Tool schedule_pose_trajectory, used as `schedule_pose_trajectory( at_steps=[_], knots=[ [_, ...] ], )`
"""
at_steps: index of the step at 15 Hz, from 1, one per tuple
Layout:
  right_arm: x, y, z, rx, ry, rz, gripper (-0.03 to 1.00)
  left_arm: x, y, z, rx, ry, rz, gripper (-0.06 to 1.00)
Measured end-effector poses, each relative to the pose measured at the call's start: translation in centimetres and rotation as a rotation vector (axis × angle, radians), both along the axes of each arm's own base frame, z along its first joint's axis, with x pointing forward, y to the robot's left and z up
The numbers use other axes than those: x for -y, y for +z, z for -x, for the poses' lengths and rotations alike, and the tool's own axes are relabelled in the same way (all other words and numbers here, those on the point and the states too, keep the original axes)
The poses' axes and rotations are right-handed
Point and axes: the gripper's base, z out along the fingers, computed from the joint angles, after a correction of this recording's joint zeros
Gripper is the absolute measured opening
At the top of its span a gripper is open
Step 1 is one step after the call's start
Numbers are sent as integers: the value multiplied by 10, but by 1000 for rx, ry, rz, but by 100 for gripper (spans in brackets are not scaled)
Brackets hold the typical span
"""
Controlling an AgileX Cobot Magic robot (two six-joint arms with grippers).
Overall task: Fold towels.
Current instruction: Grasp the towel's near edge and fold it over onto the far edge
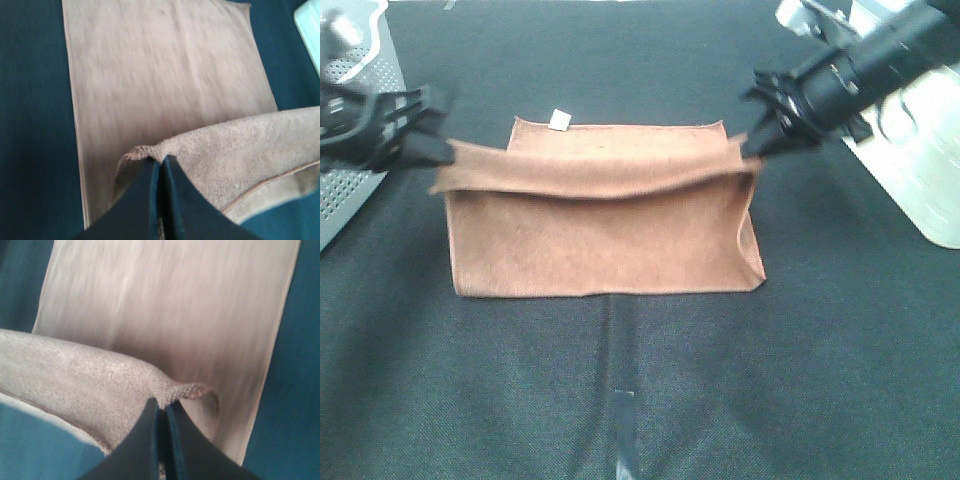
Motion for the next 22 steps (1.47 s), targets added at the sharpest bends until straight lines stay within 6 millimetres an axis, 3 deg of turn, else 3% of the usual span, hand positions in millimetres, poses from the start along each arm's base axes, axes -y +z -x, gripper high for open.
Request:
schedule_pose_trajectory(
  at_steps=[2, 6, 9, 10, 13, 17, 20, 22],
  knots=[
    [-3, 4, -39, 53, -7, 33, 0, 2, -3, -38, 38, -12, -13, 0],
    [-7, 9, -92, 160, -14, 73, 0, 6, -15, -91, 90, -13, -13, 0],
    [-11, -7, -122, 196, -18, 83, 0, 8, -25, -129, 141, -12, -9, 0],
    [-12, -22, -134, 206, -17, 96, 0, 9, -30, -146, 167, -9, -10, 0],
    [-11, -49, -150, 236, -34, 122, 0, 9, -49, -173, 200, 7, -18, 0],
    [-10, -69, -157, 248, -58, 133, 0, 11, -68, -194, 228, 8, -16, 0],
    [-9, -79, -160, 261, -73, 141, 0, 9, -75, -201, 243, 26, -28, 8],
    [-9, -83, -160, 260, -74, 145, 10, 8, -78, -202, 241, 35, -34, 21]
  ],
)
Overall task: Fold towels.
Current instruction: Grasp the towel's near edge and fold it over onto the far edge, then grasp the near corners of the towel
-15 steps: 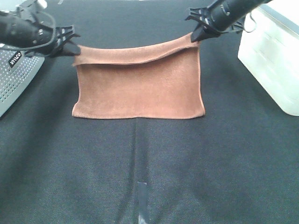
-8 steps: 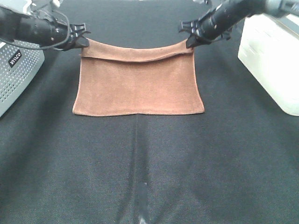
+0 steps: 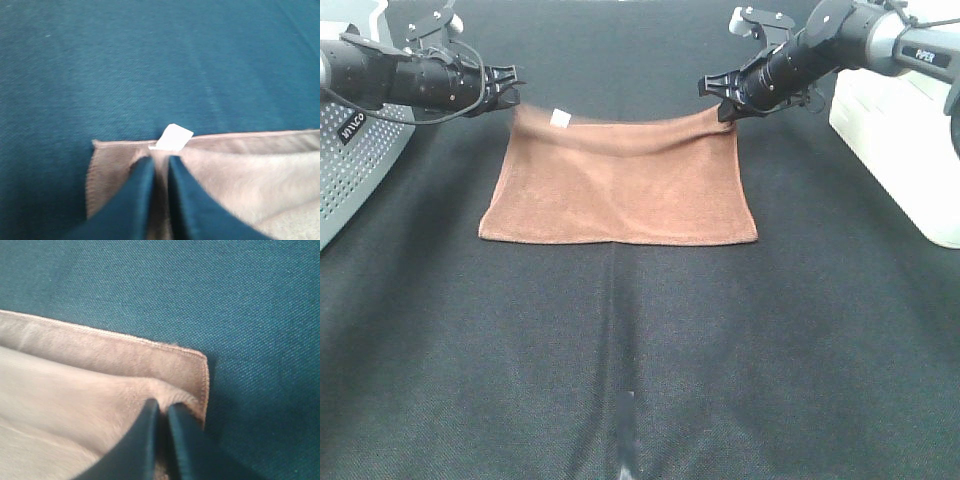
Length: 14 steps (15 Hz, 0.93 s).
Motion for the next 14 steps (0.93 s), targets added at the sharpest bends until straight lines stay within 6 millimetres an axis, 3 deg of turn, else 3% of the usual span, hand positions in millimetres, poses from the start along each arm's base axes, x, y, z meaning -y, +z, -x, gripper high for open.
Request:
schedule_pose_trajectory(
  at_steps=[1, 2, 3, 5, 9, 14],
  knots=[
    [0, -4, 0, -6, 0, 3, 21, -1, -1, 0, 1, 7, -3, 29],
    [0, -6, 0, -9, -1, 3, 50, -1, -2, 0, 0, 9, -4, 45],
    [0, -6, 0, -10, -3, 1, 68, -1, -2, 0, 0, 8, -4, 57],
    [0, -5, 2, -36, 15, 7, 86, 3, -1, 2, -14, -34, 16, 70],
    [1, 24, 18, -130, 110, 67, 90, 13, 3, 12, -79, -188, 29, 72],
    [1, 45, 40, -300, 166, 71, 90, 22, 34, 30, -160, -361, 26, 72]
  ],
)
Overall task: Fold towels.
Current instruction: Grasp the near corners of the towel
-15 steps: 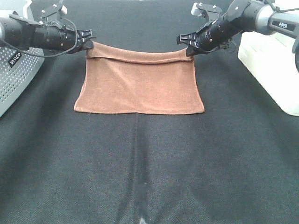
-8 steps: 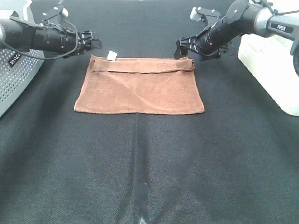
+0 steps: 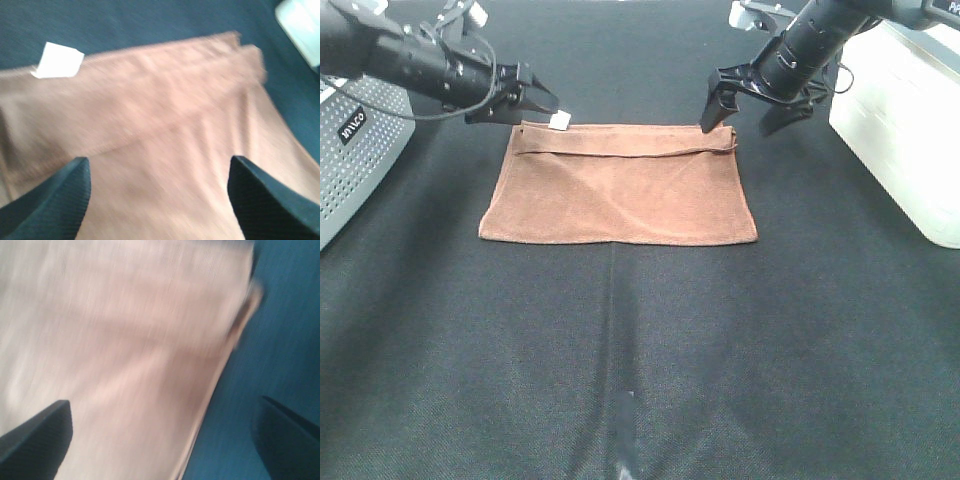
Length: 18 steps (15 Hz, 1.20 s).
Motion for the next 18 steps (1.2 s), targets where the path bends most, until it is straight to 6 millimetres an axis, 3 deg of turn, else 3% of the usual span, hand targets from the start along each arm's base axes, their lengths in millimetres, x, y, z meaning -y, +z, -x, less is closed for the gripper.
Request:
schedule_pose_trajectory(
  at_steps=[4, 6, 9, 12, 15, 18],
  knots=[
    [1, 12, 16, -139, 7, 10, 90, -1, -2, 16, -246, -4, 2, 72],
    [2, 18, 17, -136, -4, 9, 90, -1, -1, 19, -280, 0, 8, 72],
    [4, 32, 25, -135, -17, 22, 90, -6, 9, 42, -321, 62, 6, 73],
    [10, 7, 57, -271, -58, 37, 89, -29, 14, 79, -365, 143, -33, 73],
    [9, -4, 81, -252, -107, -34, 88, -56, 1, 95, -455, 203, -48, 73],
    [5, -17, 89, -237, -44, -89, 88, -53, -2, 97, -468, 205, -57, 73]
  ],
)
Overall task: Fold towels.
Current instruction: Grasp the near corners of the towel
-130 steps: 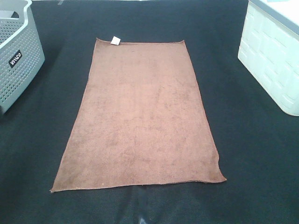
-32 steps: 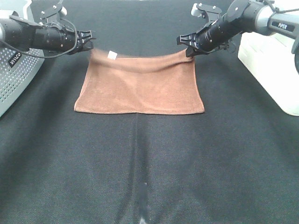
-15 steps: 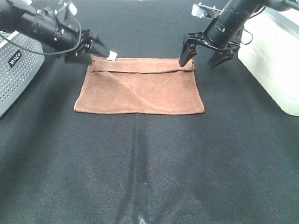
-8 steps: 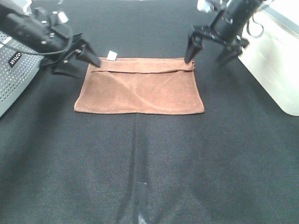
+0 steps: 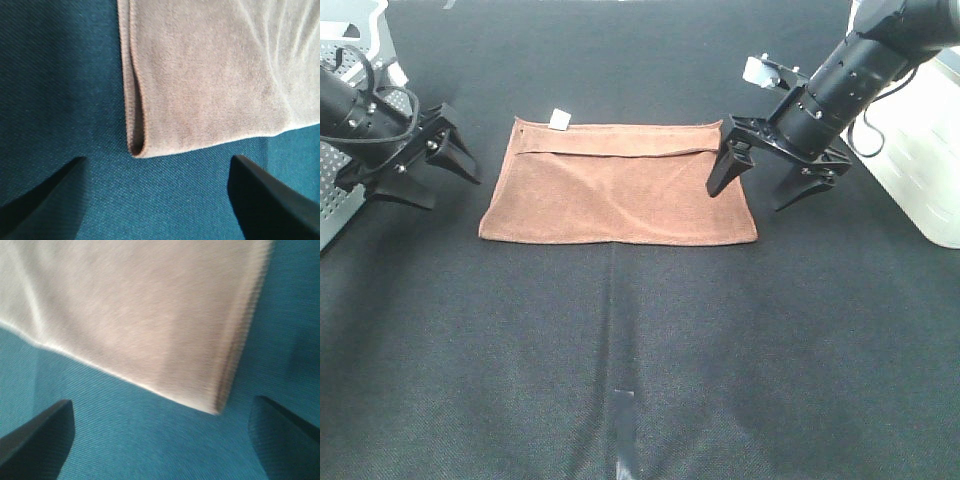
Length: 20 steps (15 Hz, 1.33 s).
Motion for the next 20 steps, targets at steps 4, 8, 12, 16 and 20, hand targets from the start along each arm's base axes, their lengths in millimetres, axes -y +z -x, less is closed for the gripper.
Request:
schedule_pose_trajectory(
  at_steps=[4, 8, 12, 16, 20],
  knots=[
    [-1, -2, -2, 23, -5, -11, 88, 8, 0, -5, 27, 56, -16, 73],
    [-1, -14, -6, 28, -6, -5, 87, 18, 0, -11, 102, 85, -55, 73],
    [-3, -43, -8, -27, -33, -20, 81, 30, -38, -10, 20, 56, -62, 73],
    [-7, -55, -11, -49, -79, -74, 57, 52, -54, -9, 3, 51, -46, 59],
    [-7, -62, -10, -68, -90, -63, 9, 55, -59, -7, -18, 38, -44, 3]
  ],
)
